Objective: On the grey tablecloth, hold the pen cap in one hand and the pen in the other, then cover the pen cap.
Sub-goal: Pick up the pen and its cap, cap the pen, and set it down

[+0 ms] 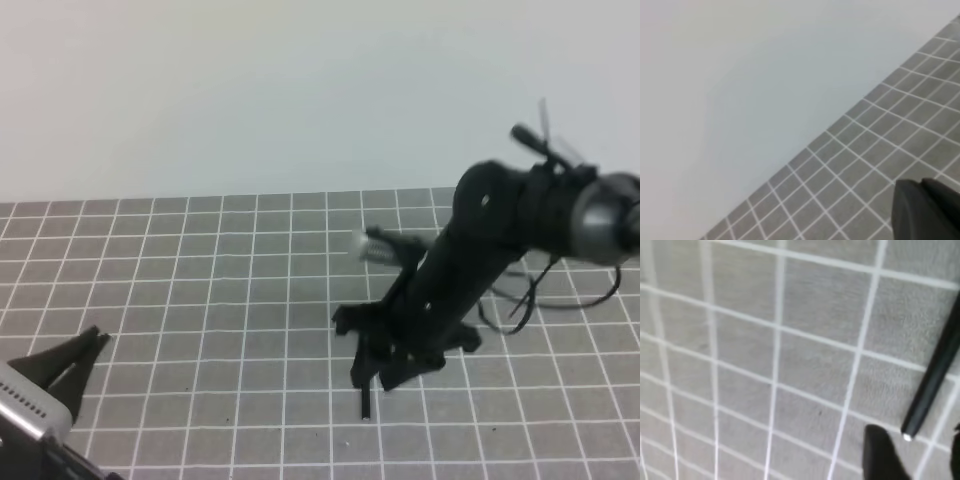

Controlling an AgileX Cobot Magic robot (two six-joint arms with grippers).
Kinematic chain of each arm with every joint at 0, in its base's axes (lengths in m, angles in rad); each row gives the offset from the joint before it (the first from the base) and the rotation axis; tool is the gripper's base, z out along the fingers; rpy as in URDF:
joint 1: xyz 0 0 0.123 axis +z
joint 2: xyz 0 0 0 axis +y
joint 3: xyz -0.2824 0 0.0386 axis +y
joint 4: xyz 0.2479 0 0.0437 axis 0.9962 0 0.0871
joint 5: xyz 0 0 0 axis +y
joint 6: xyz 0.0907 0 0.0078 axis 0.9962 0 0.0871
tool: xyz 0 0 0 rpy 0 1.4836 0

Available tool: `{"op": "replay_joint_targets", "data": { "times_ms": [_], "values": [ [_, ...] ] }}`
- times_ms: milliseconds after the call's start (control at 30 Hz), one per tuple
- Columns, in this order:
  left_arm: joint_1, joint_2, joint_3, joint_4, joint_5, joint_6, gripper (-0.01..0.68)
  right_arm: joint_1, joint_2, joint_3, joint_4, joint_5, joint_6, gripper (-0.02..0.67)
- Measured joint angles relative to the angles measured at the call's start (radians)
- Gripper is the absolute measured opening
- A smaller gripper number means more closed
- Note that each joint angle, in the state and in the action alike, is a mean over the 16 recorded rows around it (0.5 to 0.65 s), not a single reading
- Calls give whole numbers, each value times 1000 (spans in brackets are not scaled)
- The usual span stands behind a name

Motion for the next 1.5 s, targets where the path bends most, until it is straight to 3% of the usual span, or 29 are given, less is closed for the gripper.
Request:
{"op": "replay_joint_targets", "data": {
  "times_ms": [233, 400, 633, 967, 1233, 1500],
  "values": [
    [0, 0, 0, -2, -63, 6, -1, 7, -135, 12, -63, 21, -52, 63],
    [0, -4, -2, -1, -83, 1, -1, 32, -266, 58, -109, -4, -104, 3],
    [0, -10, -4, 3, -93, -9, -2, 83, -498, 224, -161, -104, -161, 0],
    [0, -13, -6, -33, -95, -14, -1, 121, -846, 595, -241, -292, -168, 0],
    [0, -13, -6, -187, -99, -14, -1, 121, -1014, 813, -312, -415, -166, 0],
    [0, -13, -6, -411, -105, -15, -1, 121, -1046, 893, -352, -462, -157, 0]
  ]
}}
